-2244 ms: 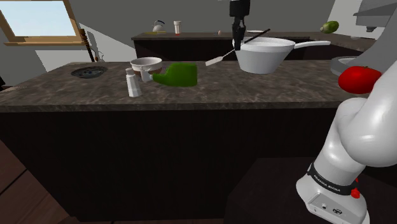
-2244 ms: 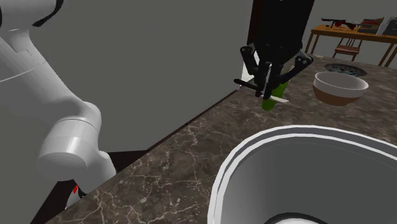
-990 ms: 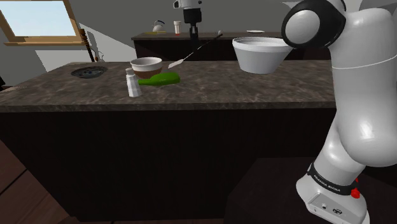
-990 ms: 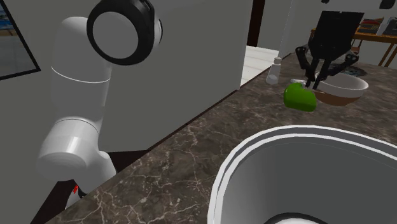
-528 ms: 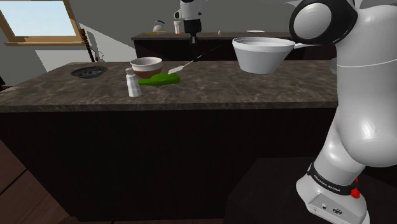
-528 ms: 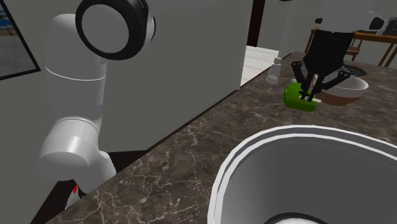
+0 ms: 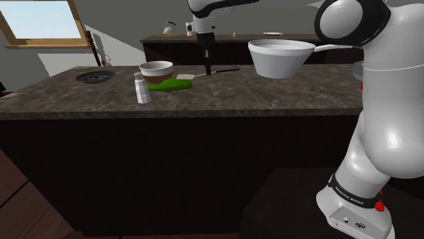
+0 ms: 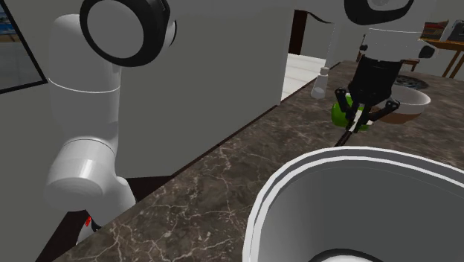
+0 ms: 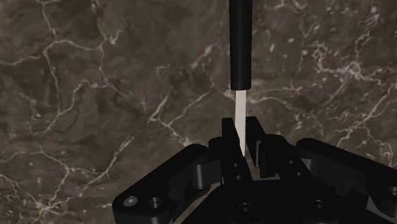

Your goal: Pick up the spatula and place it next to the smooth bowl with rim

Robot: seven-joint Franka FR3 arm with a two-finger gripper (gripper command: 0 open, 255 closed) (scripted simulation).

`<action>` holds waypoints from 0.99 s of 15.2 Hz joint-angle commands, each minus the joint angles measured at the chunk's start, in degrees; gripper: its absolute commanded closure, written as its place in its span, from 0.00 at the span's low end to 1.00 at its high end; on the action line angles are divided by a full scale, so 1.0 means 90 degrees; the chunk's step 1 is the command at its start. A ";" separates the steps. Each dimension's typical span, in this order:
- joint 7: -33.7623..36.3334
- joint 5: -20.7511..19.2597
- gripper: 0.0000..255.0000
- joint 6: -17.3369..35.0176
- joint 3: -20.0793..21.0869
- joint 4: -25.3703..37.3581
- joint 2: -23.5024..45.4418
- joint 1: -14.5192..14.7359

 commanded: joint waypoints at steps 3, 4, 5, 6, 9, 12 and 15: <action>-0.0003 -0.0008 1.00 0.0367 0.0001 -0.0405 -0.0042 0.0012; 0.0000 -0.0009 1.00 0.0456 0.0002 -0.0500 -0.0048 0.0016; 0.0002 -0.0010 1.00 0.0543 0.0003 -0.0592 -0.0052 0.0020; 0.0003 -0.0010 1.00 0.0559 0.0003 -0.0609 -0.0054 0.0021; 0.0002 -0.0010 1.00 0.0558 0.0003 -0.0607 -0.0053 0.0021; 0.0002 -0.0010 1.00 0.0558 0.0003 -0.0607 -0.0053 0.0021; 0.0002 -0.0013 0.00 0.0578 0.0002 -0.0642 -0.0069 0.0023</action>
